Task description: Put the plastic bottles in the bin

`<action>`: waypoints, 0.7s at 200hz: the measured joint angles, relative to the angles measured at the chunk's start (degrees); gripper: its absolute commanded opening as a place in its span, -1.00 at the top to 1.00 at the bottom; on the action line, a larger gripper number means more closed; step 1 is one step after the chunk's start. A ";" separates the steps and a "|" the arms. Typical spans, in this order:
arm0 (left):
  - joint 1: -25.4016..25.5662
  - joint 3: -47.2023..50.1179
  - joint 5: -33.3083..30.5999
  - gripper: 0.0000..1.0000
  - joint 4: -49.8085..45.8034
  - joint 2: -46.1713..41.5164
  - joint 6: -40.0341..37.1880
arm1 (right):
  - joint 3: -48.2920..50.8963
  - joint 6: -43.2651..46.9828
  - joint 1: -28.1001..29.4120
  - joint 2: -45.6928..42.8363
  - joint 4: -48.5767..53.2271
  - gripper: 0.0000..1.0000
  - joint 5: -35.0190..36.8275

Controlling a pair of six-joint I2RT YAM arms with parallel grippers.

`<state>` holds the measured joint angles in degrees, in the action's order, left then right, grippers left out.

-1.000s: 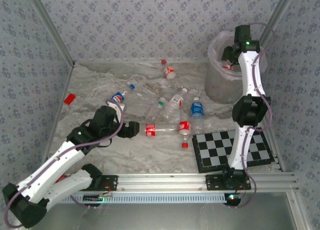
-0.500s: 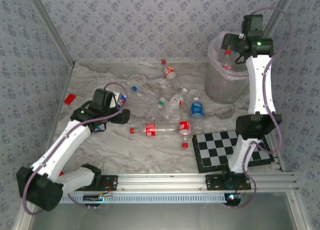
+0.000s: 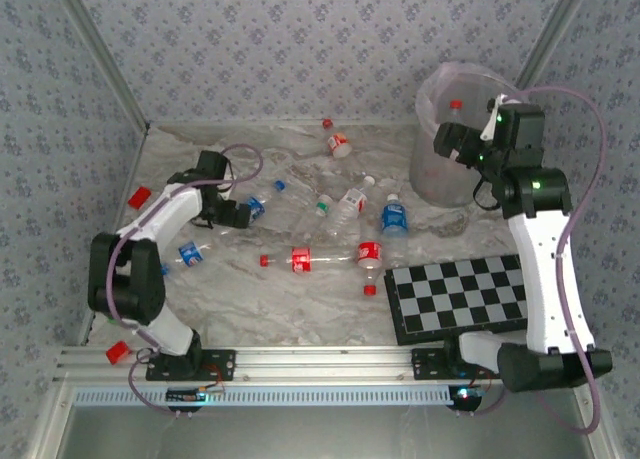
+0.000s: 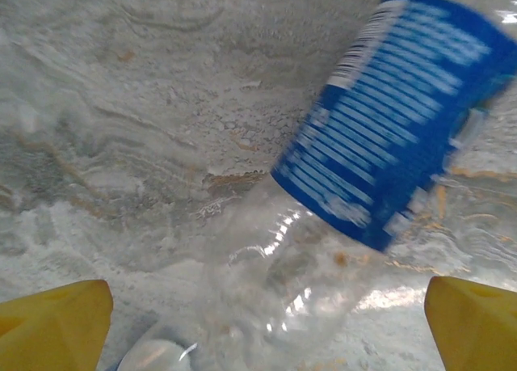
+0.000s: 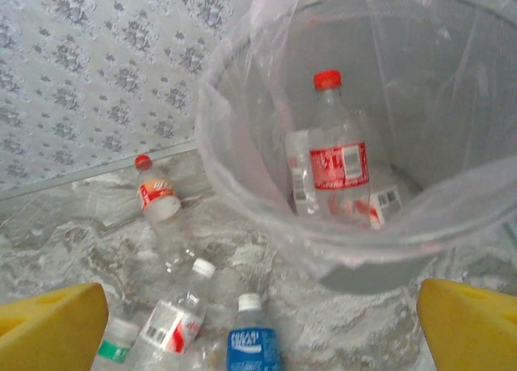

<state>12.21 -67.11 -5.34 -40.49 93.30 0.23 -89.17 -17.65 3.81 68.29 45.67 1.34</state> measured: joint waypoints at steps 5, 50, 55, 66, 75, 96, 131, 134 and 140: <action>0.00 -0.42 0.33 -0.98 -0.07 1.03 -0.02 | 0.66 -0.17 0.00 -0.52 -0.07 -1.00 -0.20; 0.37 -1.09 4.20 -0.98 -0.55 2.60 0.02 | 5.46 -0.66 0.48 -3.48 -0.20 -0.99 -0.81; 0.57 -1.11 4.42 -0.98 -0.72 2.64 0.02 | 6.08 -0.72 0.48 -3.78 -0.28 -1.00 -0.83; 0.72 -1.11 4.50 -0.98 -1.20 2.91 0.04 | 7.39 -1.01 0.48 -4.39 -0.46 -1.00 -0.98; 0.90 -1.11 4.48 -0.94 -1.66 3.28 0.11 | 8.41 -1.11 0.48 -4.85 -0.48 -1.00 -1.01; 1.68 -1.11 4.28 -0.89 -2.69 4.33 0.44 | 10.21 -1.64 0.74 -5.53 -0.57 -0.99 -0.98; 3.39 -1.77 3.37 -0.68 -4.52 7.21 0.66 | 11.28 -1.92 2.54 -5.64 -0.76 -0.99 -0.90; 3.54 -1.84 3.28 -0.66 -4.57 7.50 0.46 | 11.34 -1.95 2.69 -5.64 -0.79 -1.00 -0.87; 3.74 -1.86 3.15 -0.60 -4.57 8.00 0.46 | 11.45 -2.05 2.99 -5.64 -0.79 -0.99 -0.74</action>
<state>15.94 -68.97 -2.20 -45.06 101.30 0.69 -77.71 -19.70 6.81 62.65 44.88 0.60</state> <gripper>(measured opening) 0.842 0.998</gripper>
